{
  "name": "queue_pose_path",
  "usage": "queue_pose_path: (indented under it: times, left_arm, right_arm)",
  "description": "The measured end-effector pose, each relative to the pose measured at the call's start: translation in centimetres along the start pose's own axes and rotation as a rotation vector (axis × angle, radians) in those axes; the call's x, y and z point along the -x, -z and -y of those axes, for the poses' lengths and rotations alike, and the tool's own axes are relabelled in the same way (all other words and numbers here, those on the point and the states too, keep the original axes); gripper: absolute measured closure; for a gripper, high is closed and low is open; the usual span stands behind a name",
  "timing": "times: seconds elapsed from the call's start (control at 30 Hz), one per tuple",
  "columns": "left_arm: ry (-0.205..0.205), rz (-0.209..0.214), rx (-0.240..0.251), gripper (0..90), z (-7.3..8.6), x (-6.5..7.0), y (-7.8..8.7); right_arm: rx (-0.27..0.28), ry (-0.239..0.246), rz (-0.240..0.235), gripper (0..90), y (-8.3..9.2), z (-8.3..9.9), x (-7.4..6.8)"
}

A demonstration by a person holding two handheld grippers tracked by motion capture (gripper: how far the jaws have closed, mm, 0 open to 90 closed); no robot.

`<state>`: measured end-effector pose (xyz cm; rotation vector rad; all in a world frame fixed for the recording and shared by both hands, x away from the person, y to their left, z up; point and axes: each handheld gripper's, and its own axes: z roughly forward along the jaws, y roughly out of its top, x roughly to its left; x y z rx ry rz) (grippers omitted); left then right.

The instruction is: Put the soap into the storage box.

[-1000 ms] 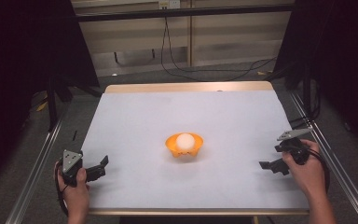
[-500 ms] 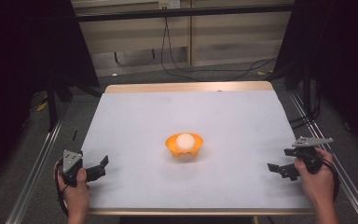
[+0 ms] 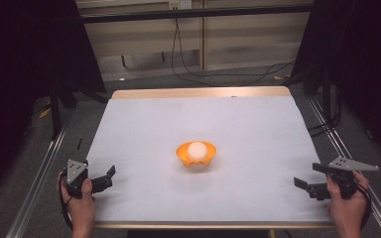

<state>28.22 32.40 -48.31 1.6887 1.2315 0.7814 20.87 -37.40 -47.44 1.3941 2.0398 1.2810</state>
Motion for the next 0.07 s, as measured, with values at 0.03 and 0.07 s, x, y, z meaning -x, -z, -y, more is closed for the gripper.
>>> queue_pose_path:
  times: [0.03, 0.07]
  left_arm:
    - [0.000, -0.001, -0.001, 0.0, 0.00, 0.01, 0.00]
    - [-0.001, -0.001, -0.001, 0.1, -0.01, 0.01, -0.01]
  right_arm:
    - [0.007, -0.009, -0.004, 0.0, 0.12, 0.23, 0.02]
    - [0.013, -0.014, -0.005, 0.0, 0.19, 0.42, 0.08]
